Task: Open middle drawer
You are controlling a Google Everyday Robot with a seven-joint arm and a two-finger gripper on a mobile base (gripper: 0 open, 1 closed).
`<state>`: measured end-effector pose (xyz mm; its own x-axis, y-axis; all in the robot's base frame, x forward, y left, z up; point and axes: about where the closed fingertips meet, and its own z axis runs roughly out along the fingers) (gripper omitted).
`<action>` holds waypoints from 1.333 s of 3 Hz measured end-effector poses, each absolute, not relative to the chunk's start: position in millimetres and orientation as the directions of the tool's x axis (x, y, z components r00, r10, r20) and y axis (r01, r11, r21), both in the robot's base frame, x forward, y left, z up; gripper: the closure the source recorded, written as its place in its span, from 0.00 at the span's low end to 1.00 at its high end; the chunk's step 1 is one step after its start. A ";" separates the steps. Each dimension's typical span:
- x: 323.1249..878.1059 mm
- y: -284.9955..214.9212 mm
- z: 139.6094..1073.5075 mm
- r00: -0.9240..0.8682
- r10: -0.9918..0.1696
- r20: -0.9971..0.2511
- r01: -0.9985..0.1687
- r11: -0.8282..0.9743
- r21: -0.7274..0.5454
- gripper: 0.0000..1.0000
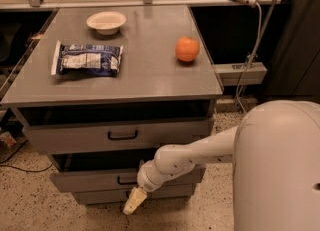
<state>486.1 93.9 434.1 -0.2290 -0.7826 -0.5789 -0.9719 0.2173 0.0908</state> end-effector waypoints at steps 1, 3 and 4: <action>456.3 83.6 442.1 -0.306 -0.759 -0.575 -0.951 0.268 0.152 0.00; 485.5 83.9 461.5 -0.292 -0.745 -0.600 -0.952 0.288 0.105 0.00; 484.9 84.5 460.4 -0.290 -0.747 -0.598 -0.952 0.285 0.106 0.00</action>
Offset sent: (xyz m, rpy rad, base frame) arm -0.1572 -0.0594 -0.0123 0.0043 0.2649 -0.1210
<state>484.9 84.5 460.4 -0.2905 -0.7467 -0.5984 -0.9525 0.2855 0.1062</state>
